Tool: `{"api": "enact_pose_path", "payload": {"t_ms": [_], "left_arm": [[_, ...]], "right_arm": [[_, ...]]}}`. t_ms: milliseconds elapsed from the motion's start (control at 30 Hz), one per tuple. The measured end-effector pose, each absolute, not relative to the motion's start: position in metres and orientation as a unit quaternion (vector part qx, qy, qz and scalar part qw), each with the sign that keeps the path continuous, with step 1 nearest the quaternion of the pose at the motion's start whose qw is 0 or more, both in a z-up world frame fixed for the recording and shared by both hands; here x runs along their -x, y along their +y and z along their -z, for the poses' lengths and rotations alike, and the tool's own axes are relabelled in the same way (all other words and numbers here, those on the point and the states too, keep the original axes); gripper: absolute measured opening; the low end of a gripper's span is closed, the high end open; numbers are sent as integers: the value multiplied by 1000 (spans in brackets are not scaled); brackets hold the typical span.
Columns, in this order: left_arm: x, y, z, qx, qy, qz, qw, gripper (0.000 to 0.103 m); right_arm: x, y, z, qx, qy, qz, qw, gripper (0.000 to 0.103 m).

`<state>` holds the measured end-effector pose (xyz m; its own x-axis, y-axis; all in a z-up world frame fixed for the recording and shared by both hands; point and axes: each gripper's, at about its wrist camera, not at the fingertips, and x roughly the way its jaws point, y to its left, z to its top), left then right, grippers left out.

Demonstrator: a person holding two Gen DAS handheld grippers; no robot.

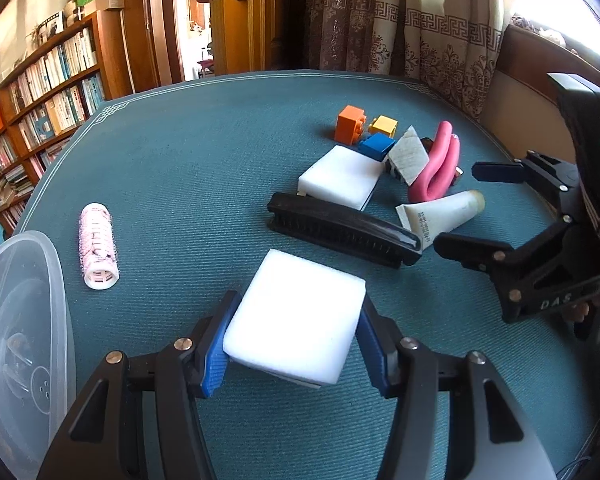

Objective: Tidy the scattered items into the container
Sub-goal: 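Grasp the white sponge with the left gripper while the right gripper grasps the white cream tube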

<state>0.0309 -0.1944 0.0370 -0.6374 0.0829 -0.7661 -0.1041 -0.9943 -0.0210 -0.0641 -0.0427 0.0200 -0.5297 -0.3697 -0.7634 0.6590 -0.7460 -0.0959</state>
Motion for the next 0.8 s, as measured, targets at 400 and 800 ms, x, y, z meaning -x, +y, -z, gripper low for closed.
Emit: {"api": "enact_pose_path", "payload": {"t_ms": [400, 800], "left_arm": [[-31, -198, -35, 429, 13, -902, 46, 61], [-39, -205, -38, 426, 5, -904, 35, 61]], "right_arm": [[37, -26, -16, -428, 145, 819, 354, 52], [18, -49, -10, -418, 139, 847, 298, 45]]}}
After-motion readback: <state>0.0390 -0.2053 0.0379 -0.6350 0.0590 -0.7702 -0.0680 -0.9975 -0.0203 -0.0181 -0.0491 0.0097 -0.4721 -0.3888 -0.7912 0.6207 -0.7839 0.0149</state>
